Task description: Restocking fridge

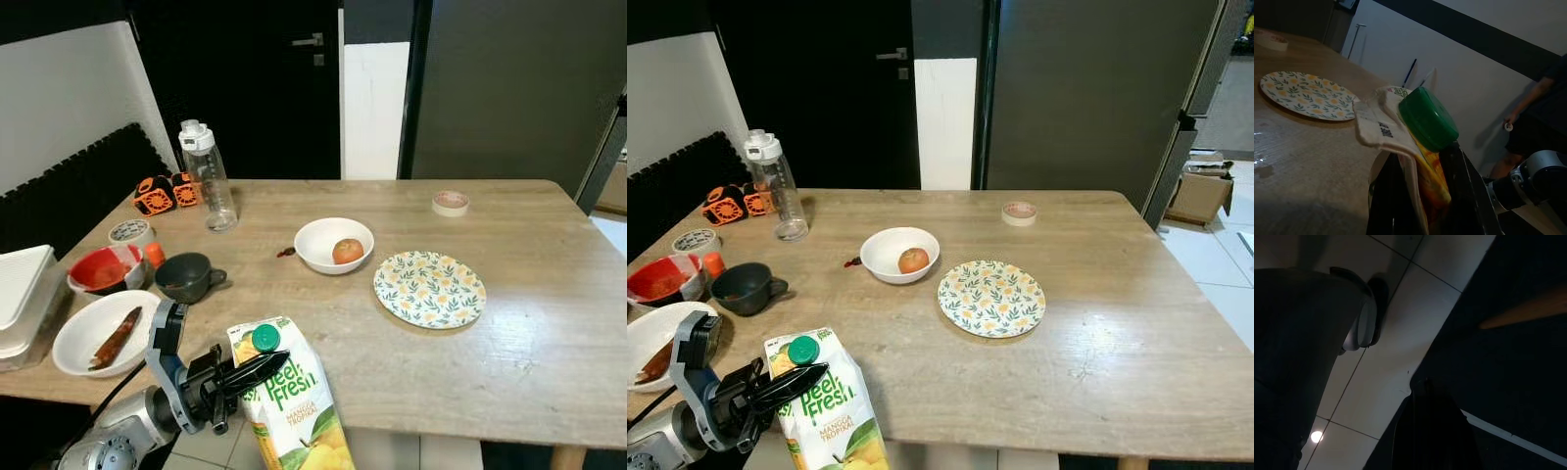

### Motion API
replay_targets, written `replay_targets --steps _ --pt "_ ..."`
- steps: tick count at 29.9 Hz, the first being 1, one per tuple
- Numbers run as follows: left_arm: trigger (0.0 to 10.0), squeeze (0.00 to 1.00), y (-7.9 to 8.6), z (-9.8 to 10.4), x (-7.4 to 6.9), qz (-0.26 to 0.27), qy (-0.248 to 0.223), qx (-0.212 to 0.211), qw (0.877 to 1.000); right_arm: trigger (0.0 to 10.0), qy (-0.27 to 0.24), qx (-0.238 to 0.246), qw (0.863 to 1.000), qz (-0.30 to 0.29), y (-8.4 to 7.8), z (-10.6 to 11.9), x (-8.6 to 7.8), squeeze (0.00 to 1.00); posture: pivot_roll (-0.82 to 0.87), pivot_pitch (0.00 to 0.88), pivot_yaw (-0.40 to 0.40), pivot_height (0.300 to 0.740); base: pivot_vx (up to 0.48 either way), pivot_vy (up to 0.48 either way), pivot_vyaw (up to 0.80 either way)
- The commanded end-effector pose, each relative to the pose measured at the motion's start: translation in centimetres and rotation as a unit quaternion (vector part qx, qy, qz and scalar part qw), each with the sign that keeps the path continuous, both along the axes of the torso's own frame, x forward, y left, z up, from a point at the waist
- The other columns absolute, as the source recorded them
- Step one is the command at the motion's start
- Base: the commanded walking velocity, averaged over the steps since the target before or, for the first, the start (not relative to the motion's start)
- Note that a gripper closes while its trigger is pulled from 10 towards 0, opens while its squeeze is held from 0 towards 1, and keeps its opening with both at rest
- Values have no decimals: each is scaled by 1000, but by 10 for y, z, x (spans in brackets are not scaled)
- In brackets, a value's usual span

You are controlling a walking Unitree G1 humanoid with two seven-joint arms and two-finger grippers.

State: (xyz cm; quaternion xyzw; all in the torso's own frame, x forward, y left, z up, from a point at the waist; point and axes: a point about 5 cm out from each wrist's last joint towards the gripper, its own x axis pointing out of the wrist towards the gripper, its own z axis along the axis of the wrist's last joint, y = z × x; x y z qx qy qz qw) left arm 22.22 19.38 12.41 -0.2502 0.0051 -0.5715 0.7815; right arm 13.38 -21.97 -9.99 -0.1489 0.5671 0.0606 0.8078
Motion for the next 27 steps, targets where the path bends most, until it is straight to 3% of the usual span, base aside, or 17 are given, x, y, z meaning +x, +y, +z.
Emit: replay_targets --steps 1,27 --pt "10000 0 4 6 0 3 -13 6 1000 10000 5 6 1000 -1 4 -2 -2 0 -64 0 34 740 -266 0 0" --pt "10000 0 6 0 -1 9 2 8 1000 10000 6 6 1000 -4 4 -2 -3 0 -68 0 37 740 -277 0 0"
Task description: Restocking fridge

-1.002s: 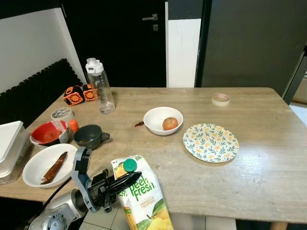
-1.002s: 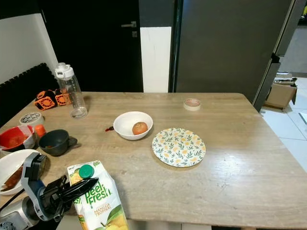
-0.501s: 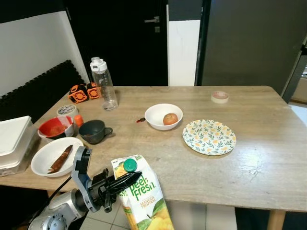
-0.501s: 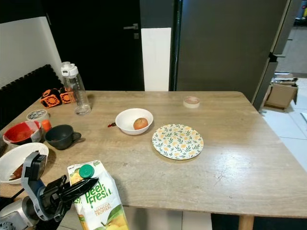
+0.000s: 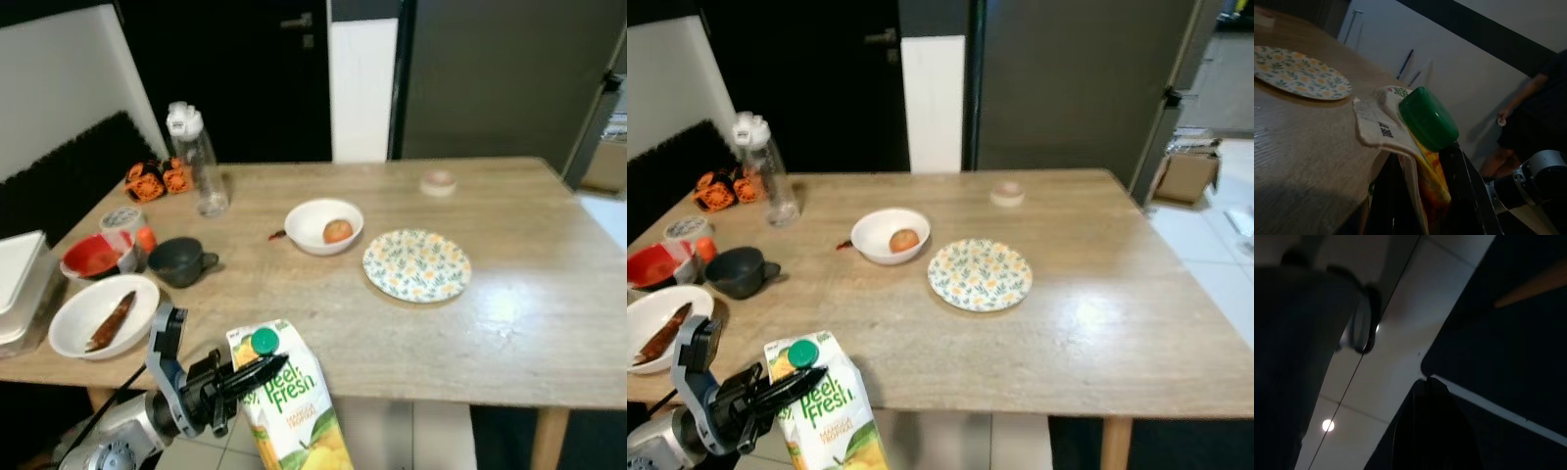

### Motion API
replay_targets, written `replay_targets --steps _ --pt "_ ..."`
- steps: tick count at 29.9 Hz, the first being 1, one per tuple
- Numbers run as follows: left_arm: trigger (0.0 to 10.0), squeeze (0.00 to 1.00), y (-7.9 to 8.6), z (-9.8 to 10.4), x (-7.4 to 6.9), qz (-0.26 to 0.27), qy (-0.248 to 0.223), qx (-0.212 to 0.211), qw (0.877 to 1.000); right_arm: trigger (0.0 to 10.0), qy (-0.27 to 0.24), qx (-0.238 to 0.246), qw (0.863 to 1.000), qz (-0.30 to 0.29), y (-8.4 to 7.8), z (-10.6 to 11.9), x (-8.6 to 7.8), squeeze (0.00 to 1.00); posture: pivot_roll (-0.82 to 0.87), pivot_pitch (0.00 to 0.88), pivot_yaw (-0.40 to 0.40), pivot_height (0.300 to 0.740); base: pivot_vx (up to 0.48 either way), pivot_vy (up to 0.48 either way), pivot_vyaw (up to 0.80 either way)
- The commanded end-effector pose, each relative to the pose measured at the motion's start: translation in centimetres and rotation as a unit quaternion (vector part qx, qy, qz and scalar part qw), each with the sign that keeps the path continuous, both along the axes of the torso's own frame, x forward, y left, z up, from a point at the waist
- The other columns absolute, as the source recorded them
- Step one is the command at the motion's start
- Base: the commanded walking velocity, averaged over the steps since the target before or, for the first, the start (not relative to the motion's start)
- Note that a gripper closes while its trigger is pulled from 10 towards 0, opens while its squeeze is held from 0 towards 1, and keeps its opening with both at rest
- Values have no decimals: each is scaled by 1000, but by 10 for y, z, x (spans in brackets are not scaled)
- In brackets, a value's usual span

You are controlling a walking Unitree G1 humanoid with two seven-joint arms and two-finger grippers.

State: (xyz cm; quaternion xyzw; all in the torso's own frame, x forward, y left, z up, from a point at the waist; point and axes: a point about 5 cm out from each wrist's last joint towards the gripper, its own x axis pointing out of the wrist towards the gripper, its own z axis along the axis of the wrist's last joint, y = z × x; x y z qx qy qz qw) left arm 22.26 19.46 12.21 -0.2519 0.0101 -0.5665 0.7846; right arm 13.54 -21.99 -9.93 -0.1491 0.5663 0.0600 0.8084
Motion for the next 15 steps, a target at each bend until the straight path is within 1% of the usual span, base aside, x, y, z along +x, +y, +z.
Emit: replay_targets --steps 1,15 --pt "10000 0 5 2 -1 4 -4 6 1000 10000 7 7 1000 -3 5 -2 -5 0 -68 0 37 740 -277 0 0" --pt "10000 0 4 -3 -4 0 4 9 1000 10000 7 5 1000 -2 4 -2 -4 0 -66 0 37 740 -283 0 0"
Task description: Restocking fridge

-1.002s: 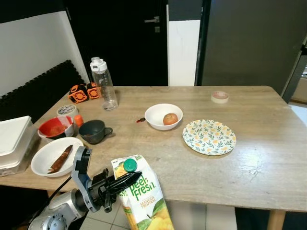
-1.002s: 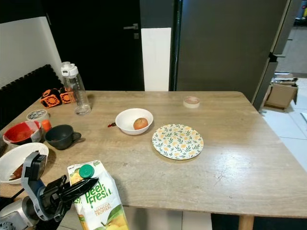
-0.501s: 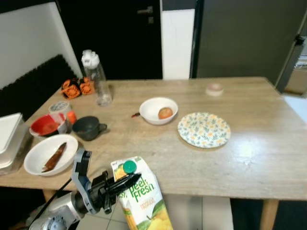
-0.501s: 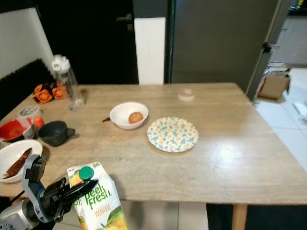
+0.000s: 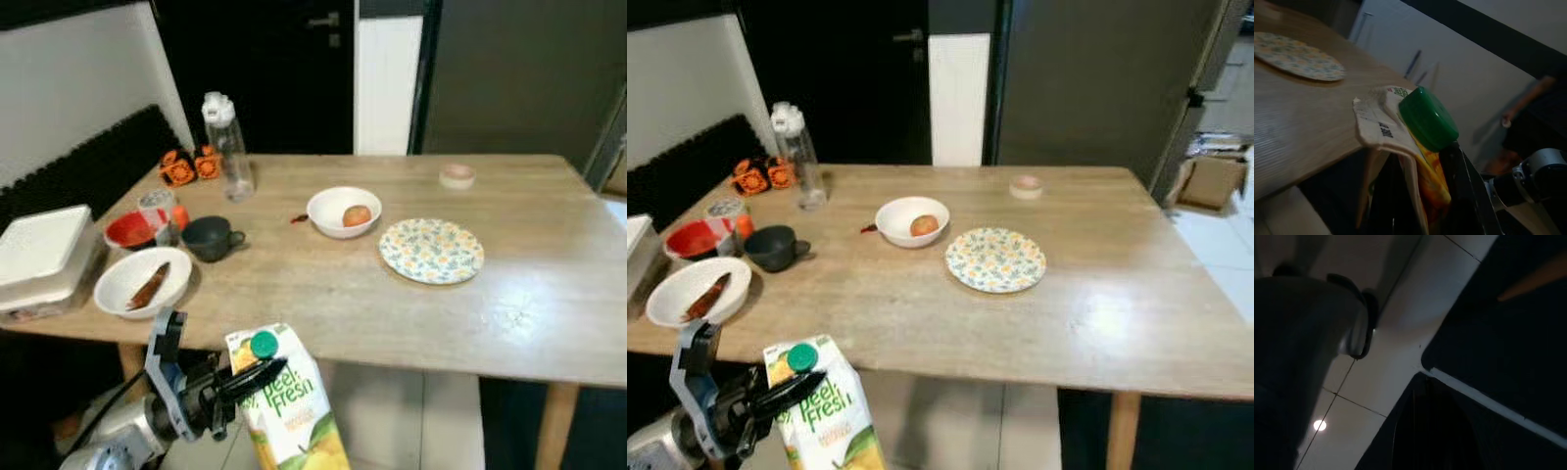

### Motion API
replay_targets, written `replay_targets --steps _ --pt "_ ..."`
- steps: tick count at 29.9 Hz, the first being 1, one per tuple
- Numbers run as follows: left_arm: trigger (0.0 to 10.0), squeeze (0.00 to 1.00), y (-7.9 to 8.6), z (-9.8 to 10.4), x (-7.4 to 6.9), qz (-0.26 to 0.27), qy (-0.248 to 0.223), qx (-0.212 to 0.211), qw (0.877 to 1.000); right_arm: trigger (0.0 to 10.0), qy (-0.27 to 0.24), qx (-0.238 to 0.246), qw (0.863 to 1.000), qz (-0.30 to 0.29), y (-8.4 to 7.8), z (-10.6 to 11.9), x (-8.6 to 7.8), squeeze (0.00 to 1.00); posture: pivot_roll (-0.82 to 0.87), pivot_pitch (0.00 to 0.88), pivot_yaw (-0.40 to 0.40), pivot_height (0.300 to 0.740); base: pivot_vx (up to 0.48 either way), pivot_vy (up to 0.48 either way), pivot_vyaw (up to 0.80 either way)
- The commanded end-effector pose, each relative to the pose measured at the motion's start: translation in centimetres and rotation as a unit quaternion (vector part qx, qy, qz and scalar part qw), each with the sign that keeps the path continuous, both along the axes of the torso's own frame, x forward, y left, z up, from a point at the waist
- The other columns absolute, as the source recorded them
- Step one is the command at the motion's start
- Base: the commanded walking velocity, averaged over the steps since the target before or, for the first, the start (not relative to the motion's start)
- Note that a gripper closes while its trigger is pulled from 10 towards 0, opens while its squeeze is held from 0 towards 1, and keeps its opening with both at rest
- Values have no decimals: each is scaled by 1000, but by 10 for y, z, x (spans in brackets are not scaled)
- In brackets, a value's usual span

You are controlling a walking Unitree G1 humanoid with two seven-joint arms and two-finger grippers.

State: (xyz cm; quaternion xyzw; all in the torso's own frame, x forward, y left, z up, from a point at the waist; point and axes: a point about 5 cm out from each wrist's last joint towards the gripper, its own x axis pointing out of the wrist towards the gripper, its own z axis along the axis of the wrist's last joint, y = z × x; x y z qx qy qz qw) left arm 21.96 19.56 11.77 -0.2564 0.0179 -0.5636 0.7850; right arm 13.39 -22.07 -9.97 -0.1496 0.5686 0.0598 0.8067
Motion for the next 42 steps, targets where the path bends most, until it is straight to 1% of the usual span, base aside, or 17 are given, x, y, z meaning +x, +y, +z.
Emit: replay_targets --steps 1,14,21,22,23,25,28,29,33,34,36,37,38,39,40,41,42 --pt "10000 0 2 1 0 -1 -5 8 1000 10000 4 6 1000 -2 4 -2 -2 0 -66 0 36 740 -300 0 0" --pt "10000 0 2 -3 -1 -2 0 13 1000 10000 2 5 1000 0 4 -1 -1 0 -65 0 35 740 -299 0 0" --pt "10000 0 2 -11 -4 -7 13 30 999 10000 2 5 1000 0 4 -1 -1 0 -65 0 35 740 -299 0 0" --pt "10000 0 2 -18 -6 -12 21 56 998 10000 3 5 1000 0 5 -1 -1 0 -65 0 35 740 -300 0 0" --pt "10000 0 2 -18 -6 -12 21 56 998 10000 3 5 1000 0 5 -1 -1 0 -65 0 35 740 -300 0 0" --pt "10000 0 0 -30 -9 -21 32 93 995 10000 3 5 1000 1 5 -1 -1 0 -65 0 35 740 -146 0 0" --pt "10000 0 0 -34 -10 -23 38 101 994 10000 4 5 1000 2 5 -1 -1 0 -65 0 35 740 0 0 0" --pt "10000 0 -1 -38 -10 -22 40 111 993 10000 4 4 1000 2 5 -1 -1 0 -65 0 35 740 0 0 0" --pt "10000 0 -3 -55 -2 19 39 161 986 10000 4 3 1000 6 5 -1 -1 0 -65 0 35 740 0 0 0" --pt "10000 0 -4 -64 1 35 51 183 981 10000 4 3 1000 7 5 -1 -1 0 -65 0 35 740 0 0 0" --pt "10000 0 -4 -66 1 37 54 188 980 10000 4 3 1000 7 5 -1 -1 0 -65 0 35 740 0 0 0" --pt "10000 0 -4 -71 4 49 64 196 977 10000 4 3 1000 7 5 -1 -1 0 -68 0 33 740 0 0 0" --pt "10000 0 -3 -80 8 76 70 222 969 10000 4 2 1000 8 4 -1 -1 0 -68 0 33 740 0 0 0" --pt "10000 0 -3 -80 8 76 70 222 969 10000 4 2 1000 8 4 -1 -1 0 -68 0 33 740 0 0 0" --pt "10000 0 -2 -87 12 105 74 242 962 10000 4 2 1000 8 4 -1 -1 0 -67 0 32 740 0 0 0" --pt "10000 0 -1 -90 14 119 77 251 958 10000 4 1 1000 9 4 -1 -1 0 -67 0 32 740 0 0 0" --pt "10000 0 0 -95 18 150 79 265 949 10000 4 1 1000 9 4 -1 -1 0 -67 0 32 740 0 0 0"
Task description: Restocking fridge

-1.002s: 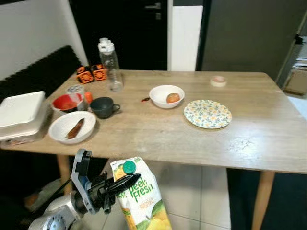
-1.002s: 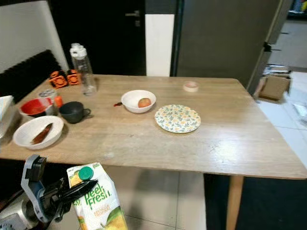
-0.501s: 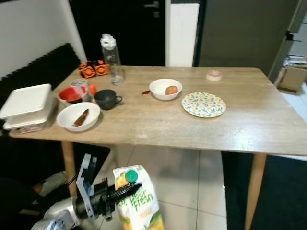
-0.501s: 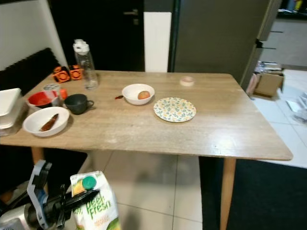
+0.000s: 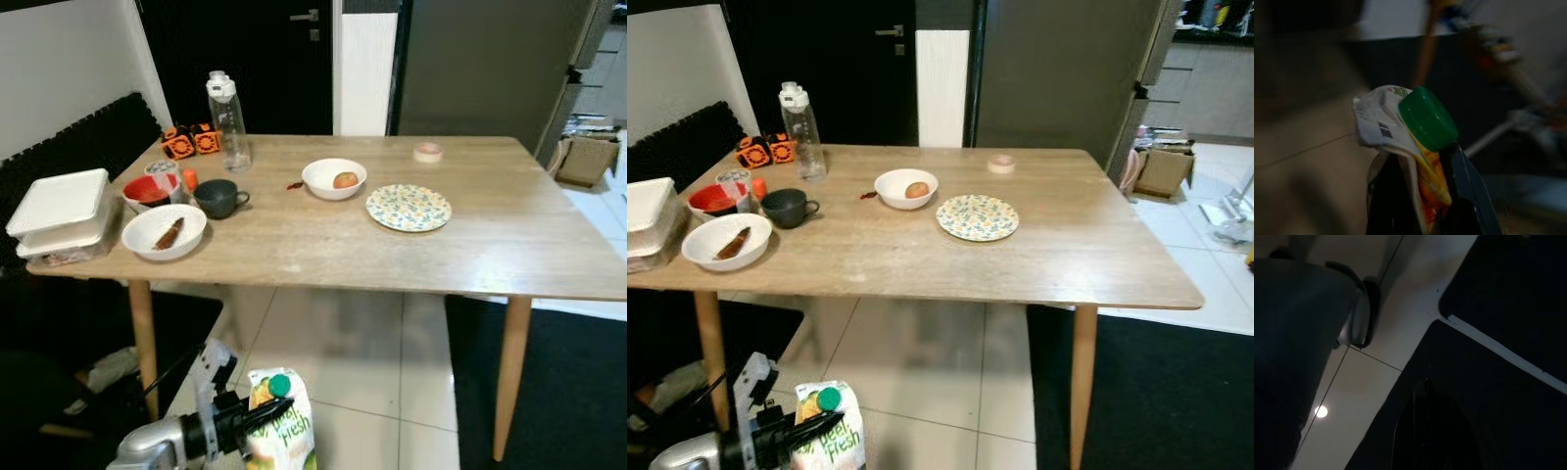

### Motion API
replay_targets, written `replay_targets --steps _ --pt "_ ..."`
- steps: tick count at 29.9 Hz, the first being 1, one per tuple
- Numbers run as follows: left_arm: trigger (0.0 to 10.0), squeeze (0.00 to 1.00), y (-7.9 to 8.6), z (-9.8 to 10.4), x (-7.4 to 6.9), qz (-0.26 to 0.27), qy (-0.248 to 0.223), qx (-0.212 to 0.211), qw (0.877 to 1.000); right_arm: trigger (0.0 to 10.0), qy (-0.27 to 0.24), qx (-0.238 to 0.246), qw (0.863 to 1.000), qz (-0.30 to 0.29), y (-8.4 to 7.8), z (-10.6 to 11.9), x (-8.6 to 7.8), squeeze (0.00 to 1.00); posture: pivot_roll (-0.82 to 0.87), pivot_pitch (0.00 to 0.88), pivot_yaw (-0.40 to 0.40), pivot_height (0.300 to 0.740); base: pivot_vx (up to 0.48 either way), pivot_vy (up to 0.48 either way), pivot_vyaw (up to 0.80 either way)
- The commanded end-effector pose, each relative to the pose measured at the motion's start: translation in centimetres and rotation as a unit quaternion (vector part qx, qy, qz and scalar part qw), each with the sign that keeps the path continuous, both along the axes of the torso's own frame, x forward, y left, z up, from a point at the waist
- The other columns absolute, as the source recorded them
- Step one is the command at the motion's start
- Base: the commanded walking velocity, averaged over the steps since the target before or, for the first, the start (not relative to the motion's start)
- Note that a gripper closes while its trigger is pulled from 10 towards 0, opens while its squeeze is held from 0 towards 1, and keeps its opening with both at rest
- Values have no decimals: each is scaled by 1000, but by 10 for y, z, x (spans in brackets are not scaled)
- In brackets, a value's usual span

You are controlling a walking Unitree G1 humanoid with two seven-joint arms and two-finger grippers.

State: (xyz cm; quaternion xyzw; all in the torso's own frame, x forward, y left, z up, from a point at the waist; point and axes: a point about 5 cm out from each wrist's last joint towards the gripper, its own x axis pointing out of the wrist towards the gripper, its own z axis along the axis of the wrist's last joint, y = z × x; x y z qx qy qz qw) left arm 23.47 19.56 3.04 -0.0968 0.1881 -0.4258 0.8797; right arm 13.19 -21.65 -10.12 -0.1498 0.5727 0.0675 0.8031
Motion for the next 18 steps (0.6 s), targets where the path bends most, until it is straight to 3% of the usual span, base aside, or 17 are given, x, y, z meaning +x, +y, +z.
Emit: replay_targets --steps 1,3,5,7,8,13,14,15,16,17,18 --pt "10000 0 0 -8 3 33 -4 22 999 10000 -3 -2 1000 3 0 0 1 0 -67 0 32 740 0 0 0" --pt "10000 0 1 -12 5 57 -4 33 998 10000 -3 -2 1000 3 0 0 1 0 -67 0 32 740 0 0 0" --pt "10000 0 6 -32 7 148 18 70 986 10000 -3 -1 1000 4 1 0 1 0 -66 0 32 740 0 0 0" --pt "10000 0 7 -37 6 161 24 78 984 10000 -2 -1 1000 5 2 0 1 0 -66 0 32 740 0 0 0" --pt "0 0 8 -44 3 189 39 67 979 10000 -2 0 1000 5 2 0 1 0 -66 0 31 740 0 0 0" --pt "0 0 12 -59 -7 249 78 73 963 10000 -3 0 1000 5 2 0 1 0 -66 0 31 740 0 0 0" --pt "8627 0 17 -67 -13 279 94 99 951 10000 -3 0 1000 4 3 0 1 0 -70 0 34 740 0 0 0" --pt "10000 0 22 -73 -19 306 110 118 938 10000 -3 -1 1000 4 3 0 1 0 -69 0 35 740 0 0 0" --pt "10000 0 26 -78 -24 326 122 133 928 10000 -3 -1 1000 4 3 0 1 0 -69 0 35 740 0 0 0" --pt "10000 0 26 -78 -24 326 122 133 928 10000 -3 -1 1000 4 3 0 1 0 -69 0 35 740 0 0 0" --pt "10000 0 35 -86 -37 366 141 166 905 10000 -3 -2 1000 3 3 0 1 0 -73 0 39 740 0 0 0"
